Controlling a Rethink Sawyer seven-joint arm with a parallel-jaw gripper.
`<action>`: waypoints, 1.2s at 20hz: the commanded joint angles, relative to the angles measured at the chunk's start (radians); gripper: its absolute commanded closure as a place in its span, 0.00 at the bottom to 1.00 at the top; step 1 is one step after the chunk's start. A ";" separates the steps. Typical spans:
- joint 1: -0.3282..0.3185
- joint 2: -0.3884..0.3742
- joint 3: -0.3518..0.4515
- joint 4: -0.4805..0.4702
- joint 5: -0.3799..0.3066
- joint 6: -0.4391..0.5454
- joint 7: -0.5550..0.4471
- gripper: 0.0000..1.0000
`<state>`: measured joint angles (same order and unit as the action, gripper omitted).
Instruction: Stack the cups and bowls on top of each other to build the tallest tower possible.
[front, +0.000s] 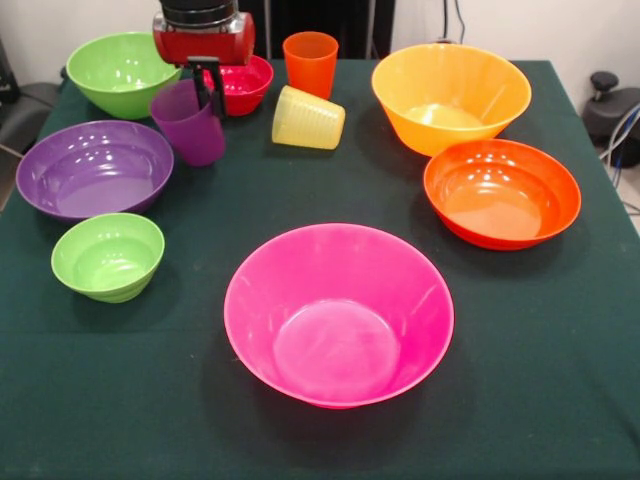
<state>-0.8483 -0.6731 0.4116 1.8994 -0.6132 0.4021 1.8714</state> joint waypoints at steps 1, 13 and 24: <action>0.047 -0.041 0.080 -0.061 0.057 0.120 -0.044 1.00; 0.113 -0.007 0.059 -0.183 0.104 0.178 -0.017 1.00; 0.169 0.046 0.027 -0.273 0.145 0.211 0.007 1.00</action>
<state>-0.7240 -0.6781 0.4326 1.7133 -0.4902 0.4876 1.8714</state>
